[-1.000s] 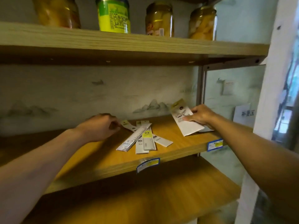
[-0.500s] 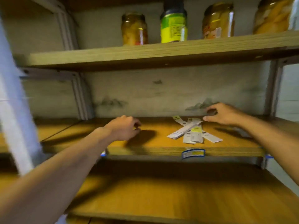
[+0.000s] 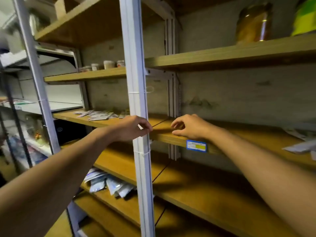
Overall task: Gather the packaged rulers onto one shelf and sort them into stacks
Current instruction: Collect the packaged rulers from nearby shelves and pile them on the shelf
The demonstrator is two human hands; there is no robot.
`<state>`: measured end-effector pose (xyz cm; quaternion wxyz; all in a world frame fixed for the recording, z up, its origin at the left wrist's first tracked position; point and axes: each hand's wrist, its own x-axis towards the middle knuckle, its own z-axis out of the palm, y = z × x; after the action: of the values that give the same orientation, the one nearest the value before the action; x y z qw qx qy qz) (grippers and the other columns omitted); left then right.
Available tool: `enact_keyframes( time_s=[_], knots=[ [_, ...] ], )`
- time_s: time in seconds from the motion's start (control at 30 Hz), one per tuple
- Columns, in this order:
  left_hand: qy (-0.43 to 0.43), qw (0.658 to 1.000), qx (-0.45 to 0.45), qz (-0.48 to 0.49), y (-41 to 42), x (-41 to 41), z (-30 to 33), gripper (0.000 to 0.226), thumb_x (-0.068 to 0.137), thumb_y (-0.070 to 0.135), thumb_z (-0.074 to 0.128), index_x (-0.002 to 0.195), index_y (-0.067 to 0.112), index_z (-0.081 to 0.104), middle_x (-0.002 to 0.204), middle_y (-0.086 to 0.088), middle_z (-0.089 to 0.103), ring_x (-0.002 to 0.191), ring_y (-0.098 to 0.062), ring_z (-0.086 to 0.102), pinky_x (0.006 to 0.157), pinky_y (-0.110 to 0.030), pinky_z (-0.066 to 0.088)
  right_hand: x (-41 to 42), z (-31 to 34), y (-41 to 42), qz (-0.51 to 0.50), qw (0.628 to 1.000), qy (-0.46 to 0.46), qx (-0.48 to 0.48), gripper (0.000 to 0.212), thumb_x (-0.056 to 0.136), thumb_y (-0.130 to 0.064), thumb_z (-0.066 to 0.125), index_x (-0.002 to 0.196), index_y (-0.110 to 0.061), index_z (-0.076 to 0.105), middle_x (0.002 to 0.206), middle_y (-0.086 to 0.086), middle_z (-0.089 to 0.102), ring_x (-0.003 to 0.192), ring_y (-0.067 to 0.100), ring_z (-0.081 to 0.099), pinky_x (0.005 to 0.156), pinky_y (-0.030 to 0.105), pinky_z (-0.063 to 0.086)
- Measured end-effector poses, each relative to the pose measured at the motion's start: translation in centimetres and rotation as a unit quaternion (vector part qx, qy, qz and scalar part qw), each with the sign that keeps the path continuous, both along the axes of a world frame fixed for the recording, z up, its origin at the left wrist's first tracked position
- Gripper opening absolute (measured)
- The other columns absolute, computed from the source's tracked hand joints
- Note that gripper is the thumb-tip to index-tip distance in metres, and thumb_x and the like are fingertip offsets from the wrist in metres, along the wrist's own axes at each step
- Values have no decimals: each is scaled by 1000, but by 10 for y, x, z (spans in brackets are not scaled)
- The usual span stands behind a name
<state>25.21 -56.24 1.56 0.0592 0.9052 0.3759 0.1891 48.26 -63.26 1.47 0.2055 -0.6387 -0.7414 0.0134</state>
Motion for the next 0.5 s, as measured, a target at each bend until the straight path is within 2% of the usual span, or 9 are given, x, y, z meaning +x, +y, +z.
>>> enact_keyframes(
  time_s=[0.1,0.2,0.33,0.5],
  knots=[
    [19,999,-18,19,28,-52,-1,13,93,26,62,103,27,71,101,16,68,87,5,61,80,-13,49,-59,-5,30,42,999,13,0,33,86,-32,70,117,-22,67,107,-3,70,94,11,65,89,30,53],
    [27,998,-13,50,57,-106,-4,14,95,26,59,105,24,69,99,15,64,82,8,57,68,-3,41,-116,-5,59,76,997,17,-9,36,88,-32,68,122,-21,63,111,-4,68,98,12,63,89,32,54],
    [21,997,-12,69,97,-178,-8,17,96,20,58,109,21,69,103,10,66,95,-4,62,73,-5,43,-178,0,101,89,996,8,-22,40,89,-34,66,127,-20,60,117,0,66,104,15,62,94,34,51],
    [3,995,5,95,152,-242,-21,18,95,15,60,110,14,69,104,2,69,97,-11,66,71,-4,44,-220,-10,151,59,998,-3,-23,41,89,-35,65,127,-20,60,121,1,65,107,16,61,94,34,50]
  ],
)
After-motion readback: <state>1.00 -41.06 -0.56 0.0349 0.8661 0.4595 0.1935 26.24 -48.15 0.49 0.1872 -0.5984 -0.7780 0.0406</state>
